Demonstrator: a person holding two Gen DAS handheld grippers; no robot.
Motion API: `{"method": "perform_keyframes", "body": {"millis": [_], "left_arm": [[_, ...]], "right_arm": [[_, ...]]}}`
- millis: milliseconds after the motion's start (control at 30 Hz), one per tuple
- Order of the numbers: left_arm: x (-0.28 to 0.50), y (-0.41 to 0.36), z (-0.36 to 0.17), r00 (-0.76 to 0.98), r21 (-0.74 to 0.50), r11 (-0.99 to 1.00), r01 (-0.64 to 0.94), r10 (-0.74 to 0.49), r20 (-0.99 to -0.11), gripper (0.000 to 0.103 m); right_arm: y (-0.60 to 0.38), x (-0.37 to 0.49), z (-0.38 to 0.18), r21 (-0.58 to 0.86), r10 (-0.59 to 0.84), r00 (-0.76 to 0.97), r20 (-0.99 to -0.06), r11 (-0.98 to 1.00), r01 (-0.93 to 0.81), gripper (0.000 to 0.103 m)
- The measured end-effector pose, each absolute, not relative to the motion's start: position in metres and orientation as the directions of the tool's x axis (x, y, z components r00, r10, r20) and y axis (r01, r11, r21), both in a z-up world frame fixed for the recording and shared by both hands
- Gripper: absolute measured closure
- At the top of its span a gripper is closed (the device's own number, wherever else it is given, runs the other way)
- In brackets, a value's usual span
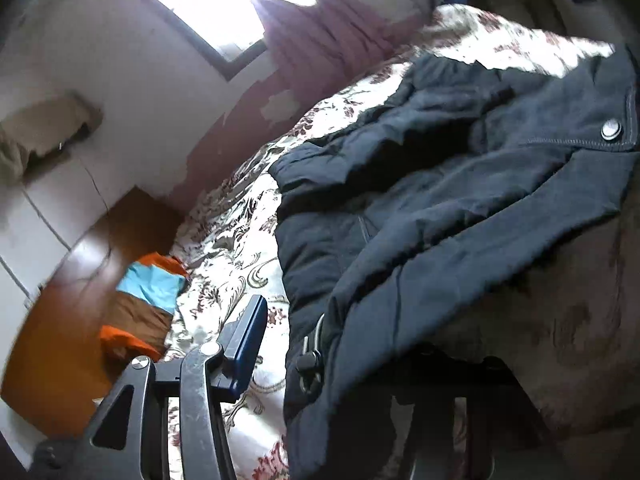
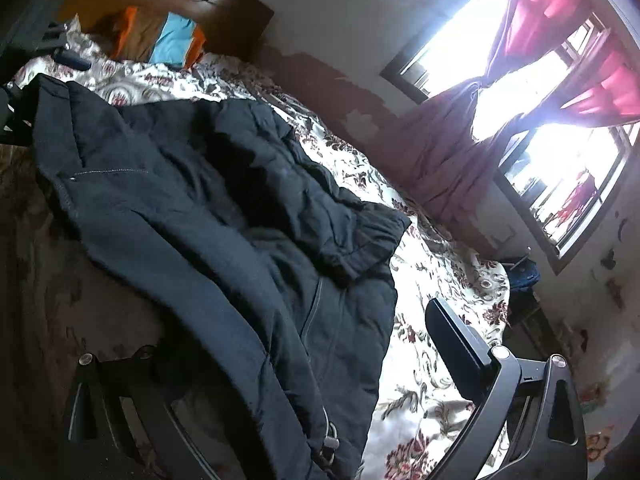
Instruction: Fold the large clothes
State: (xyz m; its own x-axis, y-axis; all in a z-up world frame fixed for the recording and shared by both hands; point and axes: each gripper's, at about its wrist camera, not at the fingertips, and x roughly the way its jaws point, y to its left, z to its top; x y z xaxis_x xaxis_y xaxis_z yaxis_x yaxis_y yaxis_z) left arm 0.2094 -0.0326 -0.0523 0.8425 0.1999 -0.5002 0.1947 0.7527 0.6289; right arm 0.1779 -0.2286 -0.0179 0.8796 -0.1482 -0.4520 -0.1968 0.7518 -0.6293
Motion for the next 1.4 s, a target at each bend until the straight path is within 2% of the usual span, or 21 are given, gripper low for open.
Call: {"method": "perform_keyframes", "body": {"millis": [133,233,333,400,433,500,600,700,833,1133,1300,1400], "left_arm": [[0.192,-0.044,-0.075,0.856,0.704,0.678,0.210,0.220,-0.467,0.053],[0.186,-0.048,-0.084,0.848,0.707,0.665,0.241,0.210,-0.487,0.053],[0.184,-0.049,-0.088,0.838,0.693,0.671,0.266,0.195,-0.510,0.059],[0.184,-0.049,-0.088,0.827,0.670,0.685,0.286,0.177,-0.534,0.072],[0.183,-0.049,-0.088,0.824,0.662,0.690,0.293,0.169,-0.541,0.074],[0.182,-0.051,-0.089,0.823,0.659,0.690,0.298,0.164,-0.544,0.081],[0.181,-0.053,-0.089,0.814,0.638,0.707,0.304,0.156,-0.560,0.088],[0.185,-0.047,-0.081,0.804,0.563,0.778,0.279,0.131,-0.580,0.093],[0.183,-0.034,-0.057,0.812,0.434,0.869,0.238,0.068,-0.580,0.095],[0.134,-0.024,-0.007,0.878,0.405,0.898,0.174,0.045,-0.476,0.096],[0.096,-0.007,0.028,0.887,0.323,0.927,0.188,-0.019,-0.461,0.096],[0.077,-0.003,0.049,0.906,0.315,0.932,0.179,-0.031,-0.422,0.096]], "right_arm": [[-0.229,0.164,-0.038,-0.645,-0.178,0.870,-0.460,0.740,-0.190,0.006],[-0.233,0.157,-0.043,-0.627,-0.179,0.857,-0.484,0.754,-0.197,0.023],[-0.237,0.150,-0.048,-0.603,-0.172,0.843,-0.510,0.770,-0.208,0.042],[-0.239,0.145,-0.052,-0.592,-0.167,0.837,-0.521,0.777,-0.214,0.059],[-0.239,0.144,-0.055,-0.585,-0.165,0.832,-0.530,0.781,-0.218,0.063],[-0.241,0.142,-0.056,-0.531,-0.129,0.820,-0.558,0.815,-0.233,0.083],[-0.249,0.144,-0.053,-0.394,-0.066,0.813,-0.579,0.895,-0.208,0.092],[-0.252,0.136,-0.043,-0.323,-0.038,0.834,-0.550,0.931,-0.171,0.095],[-0.251,0.120,-0.030,-0.328,-0.029,0.868,-0.496,0.932,-0.156,0.096],[-0.245,0.059,0.019,-0.342,-0.001,0.912,-0.411,0.927,-0.153,0.097],[-0.240,0.020,0.058,-0.354,0.017,0.948,-0.318,0.926,-0.135,0.097],[-0.241,0.016,0.075,-0.362,0.016,0.963,-0.267,0.925,-0.116,0.097]]}}
